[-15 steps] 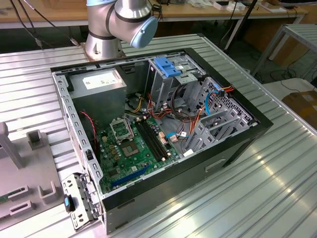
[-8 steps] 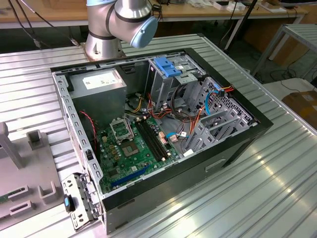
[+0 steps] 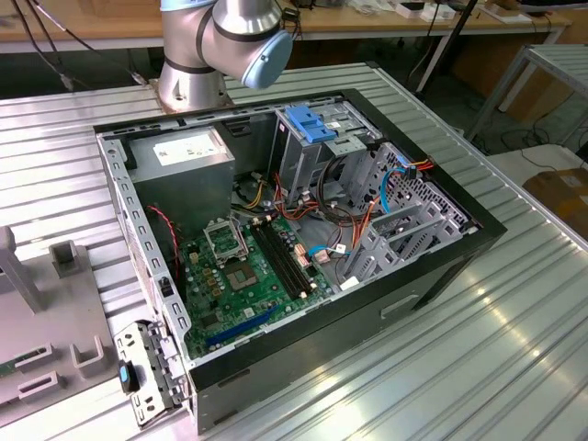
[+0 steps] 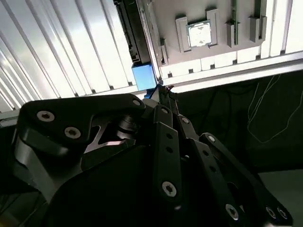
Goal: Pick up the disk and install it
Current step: 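Pick up the disk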
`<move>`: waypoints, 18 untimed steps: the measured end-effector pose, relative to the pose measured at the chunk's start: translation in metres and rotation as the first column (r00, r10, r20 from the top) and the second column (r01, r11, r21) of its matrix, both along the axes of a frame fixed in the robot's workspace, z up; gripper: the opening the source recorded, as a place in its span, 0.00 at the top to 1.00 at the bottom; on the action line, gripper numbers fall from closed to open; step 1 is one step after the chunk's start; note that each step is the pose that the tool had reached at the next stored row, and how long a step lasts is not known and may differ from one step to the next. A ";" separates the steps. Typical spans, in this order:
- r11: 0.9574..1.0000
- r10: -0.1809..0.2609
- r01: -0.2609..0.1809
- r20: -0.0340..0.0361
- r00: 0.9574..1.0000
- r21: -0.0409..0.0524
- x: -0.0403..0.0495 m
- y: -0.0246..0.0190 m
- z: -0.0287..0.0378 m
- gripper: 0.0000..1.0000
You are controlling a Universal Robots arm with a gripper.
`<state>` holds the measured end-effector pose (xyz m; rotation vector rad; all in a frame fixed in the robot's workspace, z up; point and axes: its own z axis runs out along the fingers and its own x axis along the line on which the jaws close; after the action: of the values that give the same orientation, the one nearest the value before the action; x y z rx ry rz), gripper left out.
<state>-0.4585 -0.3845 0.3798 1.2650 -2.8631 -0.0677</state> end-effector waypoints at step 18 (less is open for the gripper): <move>0.915 0.404 -0.404 0.024 0.915 -0.008 0.0000 0.0002 -0.0153 0.46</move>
<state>-0.4585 -0.3843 0.3645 1.8369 -2.5513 -0.0431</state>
